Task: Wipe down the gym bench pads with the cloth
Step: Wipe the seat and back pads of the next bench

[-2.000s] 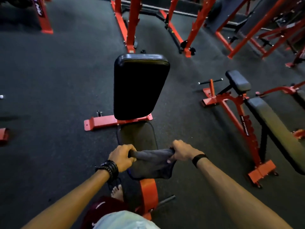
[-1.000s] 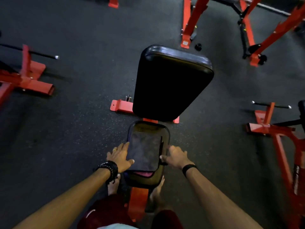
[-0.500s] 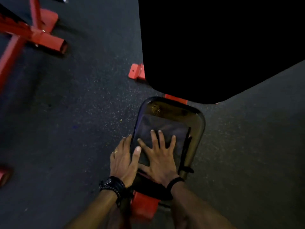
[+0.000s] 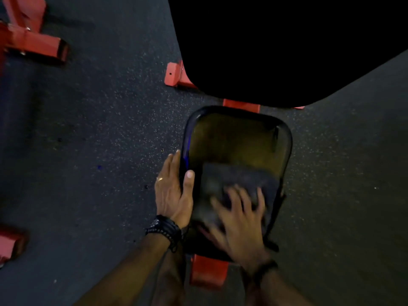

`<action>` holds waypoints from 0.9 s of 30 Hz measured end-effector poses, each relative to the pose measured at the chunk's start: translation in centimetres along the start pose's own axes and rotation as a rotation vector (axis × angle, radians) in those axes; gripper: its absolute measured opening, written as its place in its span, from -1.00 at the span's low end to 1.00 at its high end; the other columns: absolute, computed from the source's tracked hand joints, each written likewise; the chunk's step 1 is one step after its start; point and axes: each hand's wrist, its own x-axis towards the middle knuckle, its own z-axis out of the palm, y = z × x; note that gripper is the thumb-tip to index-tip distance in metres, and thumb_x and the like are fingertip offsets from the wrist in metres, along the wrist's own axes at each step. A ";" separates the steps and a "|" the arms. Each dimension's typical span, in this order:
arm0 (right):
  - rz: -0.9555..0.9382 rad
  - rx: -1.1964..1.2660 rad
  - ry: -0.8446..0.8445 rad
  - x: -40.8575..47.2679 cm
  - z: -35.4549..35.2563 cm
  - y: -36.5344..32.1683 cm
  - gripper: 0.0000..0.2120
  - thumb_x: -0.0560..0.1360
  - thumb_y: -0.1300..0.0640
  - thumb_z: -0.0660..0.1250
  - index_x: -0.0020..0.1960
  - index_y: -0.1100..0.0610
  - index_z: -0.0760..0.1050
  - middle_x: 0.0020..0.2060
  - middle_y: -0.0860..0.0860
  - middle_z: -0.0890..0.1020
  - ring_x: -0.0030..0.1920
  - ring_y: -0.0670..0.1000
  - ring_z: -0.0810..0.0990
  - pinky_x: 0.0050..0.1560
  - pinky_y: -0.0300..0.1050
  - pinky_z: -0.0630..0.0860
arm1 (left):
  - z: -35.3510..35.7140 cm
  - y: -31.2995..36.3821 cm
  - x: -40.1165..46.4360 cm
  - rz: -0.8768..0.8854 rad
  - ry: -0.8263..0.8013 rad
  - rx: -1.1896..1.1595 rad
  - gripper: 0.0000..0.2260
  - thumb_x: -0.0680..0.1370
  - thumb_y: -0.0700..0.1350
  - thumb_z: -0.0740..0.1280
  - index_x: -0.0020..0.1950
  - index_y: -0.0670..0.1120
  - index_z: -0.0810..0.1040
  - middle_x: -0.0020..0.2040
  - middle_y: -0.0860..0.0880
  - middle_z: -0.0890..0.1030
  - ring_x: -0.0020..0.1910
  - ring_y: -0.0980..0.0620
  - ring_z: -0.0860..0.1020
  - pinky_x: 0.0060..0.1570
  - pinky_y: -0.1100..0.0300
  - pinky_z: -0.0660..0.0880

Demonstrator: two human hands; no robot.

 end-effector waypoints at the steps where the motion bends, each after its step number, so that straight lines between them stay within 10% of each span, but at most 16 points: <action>1: -0.057 -0.028 -0.046 -3.1 0.4 0.0 -0.42 0.34 -0.26 0.35 0.33 -0.16 0.39 0.35 0.10 0.46 0.48 0.16 0.19 0.36 0.48 0.11 | 0.1 0.2 0.2 0.030 -0.010 0.033 -0.25 0.52 0.44 -0.17 0.58 0.05 0.15 0.58 -0.03 0.19 0.55 0.02 0.15 0.51 -0.07 0.13; 5: 0.137 -0.002 0.124 2.9 -0.4 4.2 -0.48 0.46 -0.29 0.20 0.37 -0.13 0.41 0.47 0.15 0.31 0.51 0.25 0.14 0.42 0.44 -0.02 | 1.7 0.9 1.7 0.067 -0.066 0.088 -0.30 0.51 0.43 -0.11 0.58 0.14 0.10 0.62 0.10 -0.01 0.57 0.02 0.08 0.45 -0.11 0.25; 9: 0.495 0.048 0.380 15.2 -2.9 8.8 -0.55 0.55 -0.24 0.20 0.27 0.04 0.48 0.35 0.25 0.41 0.34 0.30 0.37 0.25 0.34 0.34 | 4.6 0.1 2.6 0.139 -0.025 0.206 -0.37 0.59 0.26 -0.02 0.61 0.07 -0.04 0.62 0.00 -0.16 0.59 -0.04 -0.05 0.49 -0.10 0.20; 17: 0.398 0.328 0.196 -8.1 2.5 1.0 -0.57 0.50 -0.13 0.25 0.31 -0.01 0.39 0.44 0.22 0.23 0.47 0.29 0.19 0.31 0.34 0.35 | 5.8 -0.3 2.4 0.139 0.036 0.340 -0.38 0.62 0.17 0.02 0.62 -0.01 -0.05 0.62 -0.11 -0.12 0.56 -0.21 0.06 0.41 -0.19 0.27; 27: 0.564 0.334 0.509 12.1 -2.3 11.1 -0.48 0.55 -0.15 0.31 0.40 0.12 0.43 0.31 0.21 0.43 0.26 0.18 0.41 0.16 0.03 0.42 | 6.3 -0.5 2.4 0.146 0.074 0.374 -0.39 0.62 0.19 -0.02 0.62 0.00 -0.06 0.62 -0.12 -0.09 0.55 -0.21 0.10 0.37 -0.15 0.31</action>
